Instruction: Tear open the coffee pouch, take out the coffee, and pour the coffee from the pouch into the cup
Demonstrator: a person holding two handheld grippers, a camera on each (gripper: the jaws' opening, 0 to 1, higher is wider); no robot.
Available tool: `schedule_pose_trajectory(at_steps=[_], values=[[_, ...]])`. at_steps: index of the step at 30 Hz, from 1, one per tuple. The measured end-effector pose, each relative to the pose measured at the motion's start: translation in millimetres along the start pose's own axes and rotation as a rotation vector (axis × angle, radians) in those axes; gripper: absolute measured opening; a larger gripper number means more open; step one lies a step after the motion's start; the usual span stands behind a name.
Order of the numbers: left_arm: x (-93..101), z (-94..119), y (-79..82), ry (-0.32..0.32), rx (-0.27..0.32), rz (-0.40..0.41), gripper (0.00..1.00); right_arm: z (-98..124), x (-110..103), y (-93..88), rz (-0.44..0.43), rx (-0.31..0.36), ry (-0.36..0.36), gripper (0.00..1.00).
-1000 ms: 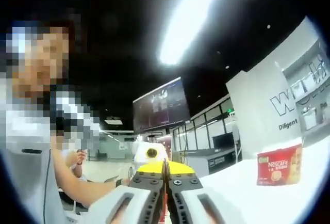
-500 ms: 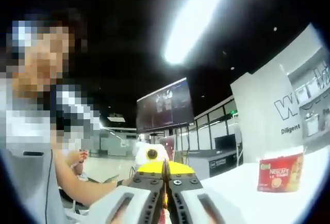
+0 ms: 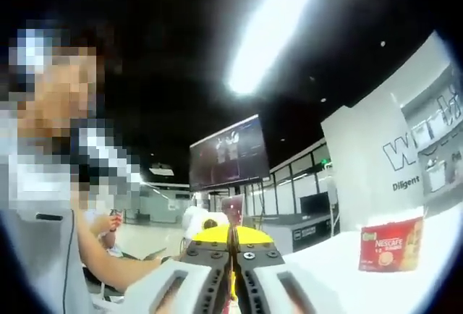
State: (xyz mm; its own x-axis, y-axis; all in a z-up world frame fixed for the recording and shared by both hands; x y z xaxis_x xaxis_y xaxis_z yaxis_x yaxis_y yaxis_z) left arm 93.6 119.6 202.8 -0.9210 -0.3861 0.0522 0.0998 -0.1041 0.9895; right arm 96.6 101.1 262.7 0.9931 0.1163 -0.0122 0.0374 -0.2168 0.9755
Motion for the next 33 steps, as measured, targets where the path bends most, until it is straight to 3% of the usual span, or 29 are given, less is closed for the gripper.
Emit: schedule_pose_trajectory(at_steps=[1, 4, 7, 14, 17, 26, 33], values=[[1.3, 0, 6.9, -0.009, 0.014, 0.002, 0.14, -1, 0, -6.8, 0.018, -0.033, -0.004, 0.01], [0.4, -2, 25.7, -0.002, 0.024, -0.028, 0.12, -4, 1, -13.9, 0.005, -0.040, 0.004, 0.01], [-2.0, -3, 32.2, 0.012, 0.011, -0.049, 0.08, -6, 1, -16.1, 0.005, -0.045, 0.001, 0.01], [-0.3, -1, 21.2, 0.002, 0.016, -0.055, 0.05, -6, -1, -19.6, 0.012, -0.070, 0.000, 0.00], [-2.2, -1, 16.7, 0.001, 0.030, -0.042, 0.04, -4, 1, -14.5, -0.002, -0.042, -0.011, 0.00], [-3.2, -2, -2.9, 0.007, -0.004, -0.030, 0.04, 6, 8, 0.3, -0.024, 0.006, -0.017, 0.00], [-2.8, 0, -12.6, 0.016, -0.004, -0.008, 0.04, 7, 8, -0.7, -0.029, 0.015, -0.020, 0.00]])
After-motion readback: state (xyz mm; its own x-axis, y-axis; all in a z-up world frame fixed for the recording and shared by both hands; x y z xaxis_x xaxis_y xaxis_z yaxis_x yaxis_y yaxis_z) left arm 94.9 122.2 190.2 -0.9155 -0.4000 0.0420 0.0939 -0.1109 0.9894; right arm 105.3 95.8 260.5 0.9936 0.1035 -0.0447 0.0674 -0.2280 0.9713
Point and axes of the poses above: the point that each gripper's makers call its tool centre point, and the gripper's own axes: z roughly backward along the fingers, x roughly to its right, y roughly out of its top, the point moved 1 cm from there along z, roughly backward along the fingers, and after that the axes turned 7 degrees about -x, right-handed, at the moved point
